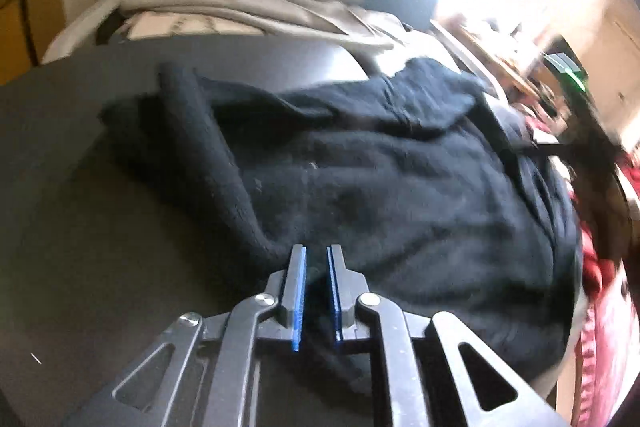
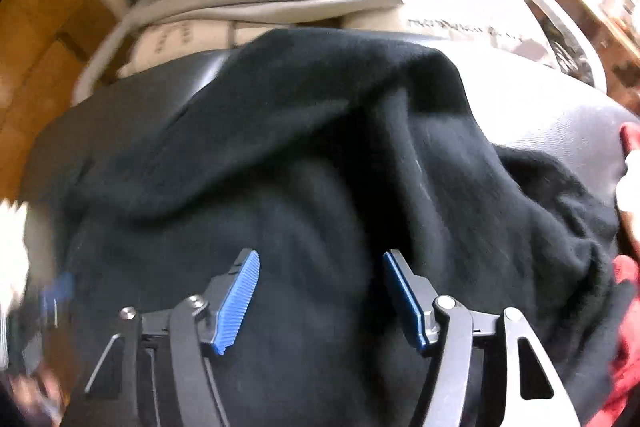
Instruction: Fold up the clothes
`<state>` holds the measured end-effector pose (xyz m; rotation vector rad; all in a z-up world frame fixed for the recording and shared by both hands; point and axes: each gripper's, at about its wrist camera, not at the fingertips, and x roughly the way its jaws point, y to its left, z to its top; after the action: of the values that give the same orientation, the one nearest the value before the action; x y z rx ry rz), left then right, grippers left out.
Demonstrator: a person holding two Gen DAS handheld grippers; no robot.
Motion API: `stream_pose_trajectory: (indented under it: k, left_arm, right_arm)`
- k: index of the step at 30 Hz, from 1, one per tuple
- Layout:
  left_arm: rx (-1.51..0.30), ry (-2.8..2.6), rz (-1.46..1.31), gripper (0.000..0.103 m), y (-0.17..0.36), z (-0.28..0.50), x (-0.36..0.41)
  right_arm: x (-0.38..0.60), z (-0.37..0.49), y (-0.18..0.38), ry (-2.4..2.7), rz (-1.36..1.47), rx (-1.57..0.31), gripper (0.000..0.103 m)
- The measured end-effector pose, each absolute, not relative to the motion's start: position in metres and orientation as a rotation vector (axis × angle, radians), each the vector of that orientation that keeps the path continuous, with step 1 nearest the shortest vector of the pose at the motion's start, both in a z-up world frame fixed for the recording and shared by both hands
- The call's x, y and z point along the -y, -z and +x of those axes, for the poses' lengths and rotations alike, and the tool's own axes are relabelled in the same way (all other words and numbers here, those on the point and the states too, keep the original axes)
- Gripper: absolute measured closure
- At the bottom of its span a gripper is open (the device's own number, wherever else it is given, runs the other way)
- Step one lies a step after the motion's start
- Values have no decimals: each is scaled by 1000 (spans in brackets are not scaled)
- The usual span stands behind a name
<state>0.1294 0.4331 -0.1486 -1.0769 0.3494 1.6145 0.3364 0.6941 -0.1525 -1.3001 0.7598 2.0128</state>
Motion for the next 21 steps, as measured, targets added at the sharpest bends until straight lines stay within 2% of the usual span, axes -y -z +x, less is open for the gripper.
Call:
stream_pose_trajectory:
  k: [7,15,18,21]
  left_arm:
    - [-179,-1641,-1077,89,124,140,-369]
    - [-248,-1464,-1154,88,147,219,-327]
    - [-285,-1414,-1127,88,145,244,-329]
    - [-301,-1402,-1072,88,135,255,-339]
  right_arm:
    - [-630,437,127,-2040,-1373,-758,37]
    - [-557,489,173,-2002,-1293,-952,37]
    - [-522,488,177,-2028,-1255,-890,33]
    - [-495,482,176,-2070,-1206,-943,28]
